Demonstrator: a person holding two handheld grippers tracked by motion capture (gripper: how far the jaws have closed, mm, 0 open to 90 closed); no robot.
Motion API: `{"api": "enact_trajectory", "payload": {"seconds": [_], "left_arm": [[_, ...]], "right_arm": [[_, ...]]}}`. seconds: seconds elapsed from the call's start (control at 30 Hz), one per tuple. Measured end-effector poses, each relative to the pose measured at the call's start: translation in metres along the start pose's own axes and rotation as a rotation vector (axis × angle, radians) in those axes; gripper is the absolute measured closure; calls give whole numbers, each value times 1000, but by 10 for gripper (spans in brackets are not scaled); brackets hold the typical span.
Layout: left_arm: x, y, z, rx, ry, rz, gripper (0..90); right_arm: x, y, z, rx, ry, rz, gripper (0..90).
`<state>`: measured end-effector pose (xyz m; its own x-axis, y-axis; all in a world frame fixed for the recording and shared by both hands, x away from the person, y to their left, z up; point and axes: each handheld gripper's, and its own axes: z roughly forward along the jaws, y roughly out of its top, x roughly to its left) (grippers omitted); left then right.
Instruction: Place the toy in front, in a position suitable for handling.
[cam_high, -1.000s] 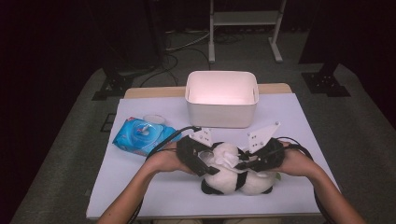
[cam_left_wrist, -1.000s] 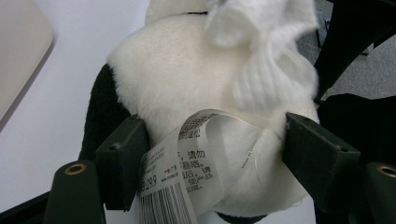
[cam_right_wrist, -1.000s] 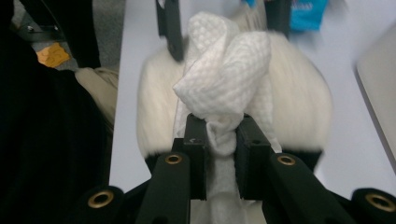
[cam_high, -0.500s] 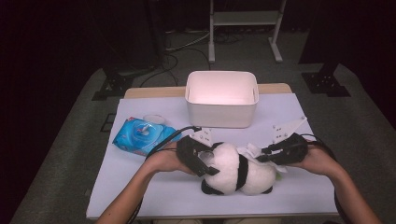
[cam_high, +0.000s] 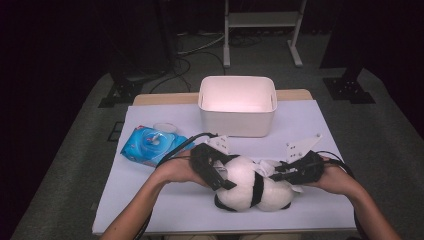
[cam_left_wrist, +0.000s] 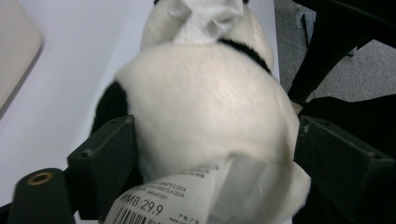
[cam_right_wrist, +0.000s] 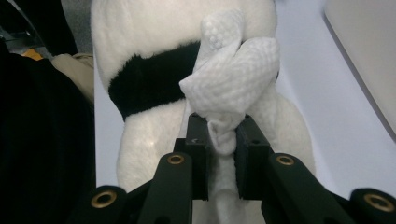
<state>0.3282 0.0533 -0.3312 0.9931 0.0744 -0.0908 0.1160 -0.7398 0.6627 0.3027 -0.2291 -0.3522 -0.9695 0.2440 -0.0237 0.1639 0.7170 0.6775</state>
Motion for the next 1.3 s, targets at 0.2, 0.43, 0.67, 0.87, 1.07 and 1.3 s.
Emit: {"api": "enact_trajectory", "payload": {"seconds": [0.2,0.43,0.67,0.87,1.07,1.3], "left_arm": [[-1,7,2,20,2,2,102],[2,4,7,29,6,-26,32],[4,-2,16,45,-31,-21,61],[0,-2,16,36,-24,-9,113],[-8,-1,16,66,-10,28,123],[-8,-8,14,19,-13,19,146]], "right_arm": [[10,2,4,-3,17,-30,773],[17,2,5,-8,29,-39,775],[18,5,5,7,32,-52,773],[13,15,2,-5,47,-72,771],[12,38,18,3,78,-105,766],[8,35,15,6,77,-89,766]]}}
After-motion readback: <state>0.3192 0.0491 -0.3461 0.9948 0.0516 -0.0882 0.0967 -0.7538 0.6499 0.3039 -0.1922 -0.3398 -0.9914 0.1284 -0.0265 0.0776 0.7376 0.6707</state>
